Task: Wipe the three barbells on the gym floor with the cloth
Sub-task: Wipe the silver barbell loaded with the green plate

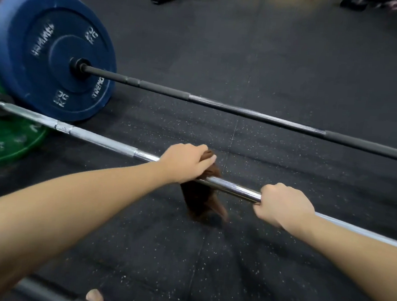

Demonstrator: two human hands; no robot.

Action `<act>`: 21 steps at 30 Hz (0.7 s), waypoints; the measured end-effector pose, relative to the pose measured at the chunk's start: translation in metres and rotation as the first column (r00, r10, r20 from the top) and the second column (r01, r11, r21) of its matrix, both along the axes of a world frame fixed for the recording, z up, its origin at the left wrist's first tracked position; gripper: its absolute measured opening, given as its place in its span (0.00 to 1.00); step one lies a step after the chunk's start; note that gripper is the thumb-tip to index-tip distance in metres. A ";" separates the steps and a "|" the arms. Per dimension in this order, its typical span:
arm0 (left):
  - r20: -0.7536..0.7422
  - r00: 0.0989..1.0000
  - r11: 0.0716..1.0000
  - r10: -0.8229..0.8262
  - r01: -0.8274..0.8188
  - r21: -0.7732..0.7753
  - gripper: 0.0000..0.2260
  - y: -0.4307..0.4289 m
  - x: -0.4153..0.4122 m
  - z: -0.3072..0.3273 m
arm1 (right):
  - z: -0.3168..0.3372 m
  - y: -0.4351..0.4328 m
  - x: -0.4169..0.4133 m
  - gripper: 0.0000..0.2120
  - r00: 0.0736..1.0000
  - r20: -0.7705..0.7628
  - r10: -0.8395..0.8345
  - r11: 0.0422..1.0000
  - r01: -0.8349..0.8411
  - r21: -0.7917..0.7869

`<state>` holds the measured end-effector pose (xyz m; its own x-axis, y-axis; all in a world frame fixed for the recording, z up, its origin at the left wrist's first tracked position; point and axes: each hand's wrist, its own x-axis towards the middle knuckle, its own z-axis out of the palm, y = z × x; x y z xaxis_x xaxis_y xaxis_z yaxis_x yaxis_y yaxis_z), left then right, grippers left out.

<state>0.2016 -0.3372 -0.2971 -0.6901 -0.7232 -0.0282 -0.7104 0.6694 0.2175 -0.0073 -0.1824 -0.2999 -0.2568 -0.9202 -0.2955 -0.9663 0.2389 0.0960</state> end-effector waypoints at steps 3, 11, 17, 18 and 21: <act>0.036 0.999 0.997 0.034 -0.031 -0.067 0.17 0.001 0.005 -0.003 | -0.002 0.000 0.000 0.11 1.000 0.006 -0.003 1.000 0.003 0.012; -0.024 0.987 0.977 -0.161 0.156 -0.142 0.16 0.062 -0.078 -0.005 | 0.004 0.003 0.004 0.14 1.000 0.030 0.006 1.000 -0.005 -0.022; -0.063 0.995 0.996 -0.083 0.084 0.020 0.19 0.060 -0.079 -0.008 | 0.019 0.029 -0.029 0.20 0.993 0.107 0.046 0.998 -0.050 0.032; -0.049 0.995 0.996 -0.090 0.091 0.012 0.19 0.060 -0.079 -0.008 | 0.024 0.040 -0.043 0.21 0.993 0.107 0.043 0.997 -0.050 0.063; -0.032 0.996 0.997 -0.082 0.081 -0.018 0.20 0.062 -0.083 -0.007 | 0.031 0.070 -0.085 0.19 0.999 -0.046 0.024 0.982 -0.014 0.191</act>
